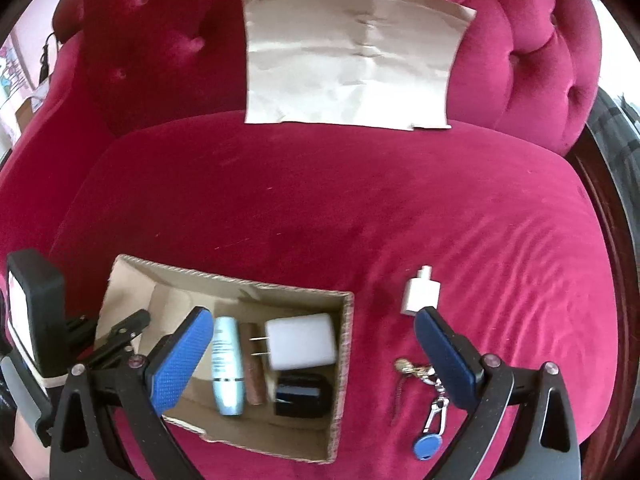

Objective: Organize rigid objects
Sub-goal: 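Move the right tool to the small white plug and grasp it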

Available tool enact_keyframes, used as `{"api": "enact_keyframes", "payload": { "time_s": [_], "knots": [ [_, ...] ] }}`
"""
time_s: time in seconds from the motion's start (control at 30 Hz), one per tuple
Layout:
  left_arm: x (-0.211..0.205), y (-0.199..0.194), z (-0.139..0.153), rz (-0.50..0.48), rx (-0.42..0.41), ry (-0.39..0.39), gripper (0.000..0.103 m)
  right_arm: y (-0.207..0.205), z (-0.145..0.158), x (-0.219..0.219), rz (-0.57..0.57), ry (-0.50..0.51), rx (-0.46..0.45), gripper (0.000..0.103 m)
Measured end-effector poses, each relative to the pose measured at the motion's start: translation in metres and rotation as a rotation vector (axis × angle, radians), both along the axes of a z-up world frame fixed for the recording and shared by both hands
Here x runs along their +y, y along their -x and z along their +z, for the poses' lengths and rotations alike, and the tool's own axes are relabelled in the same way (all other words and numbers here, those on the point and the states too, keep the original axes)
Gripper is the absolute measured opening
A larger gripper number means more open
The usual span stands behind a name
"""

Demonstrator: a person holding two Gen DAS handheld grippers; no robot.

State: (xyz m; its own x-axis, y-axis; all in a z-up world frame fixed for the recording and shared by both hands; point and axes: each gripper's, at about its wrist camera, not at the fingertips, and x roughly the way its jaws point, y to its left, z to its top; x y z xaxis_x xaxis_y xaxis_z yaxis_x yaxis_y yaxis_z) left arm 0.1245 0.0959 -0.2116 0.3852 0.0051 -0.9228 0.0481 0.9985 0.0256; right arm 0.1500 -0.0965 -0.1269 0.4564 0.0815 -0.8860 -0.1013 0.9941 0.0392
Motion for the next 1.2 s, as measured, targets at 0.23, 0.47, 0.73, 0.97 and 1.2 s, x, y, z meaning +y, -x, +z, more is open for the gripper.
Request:
{"api": "enact_keyframes", "payload": {
  "time_s": [0.23, 0.47, 0.73, 0.97, 1.2],
  "knots": [
    [0.001, 0.000, -0.001, 0.000, -0.002, 0.000, 0.005, -0.007, 0.001, -0.029, -0.034, 0.011, -0.005, 0.103],
    [0.001, 0.000, -0.001, 0.000, -0.002, 0.001, 0.005, -0.016, -0.004, -0.054, -0.064, 0.029, -0.002, 0.103],
    [0.001, 0.000, -0.001, 0.000, -0.002, -0.001, 0.005, -0.024, -0.018, -0.081, -0.109, 0.036, 0.017, 0.103],
    [0.000, 0.000, -0.001, 0.000, -0.003, 0.000, 0.005, -0.030, -0.039, -0.100, -0.132, 0.028, 0.040, 0.103],
    [0.000, 0.000, -0.001, -0.001, -0.003, -0.002, 0.005, -0.034, -0.058, -0.109, -0.127, 0.020, 0.064, 0.103]
  ]
}}
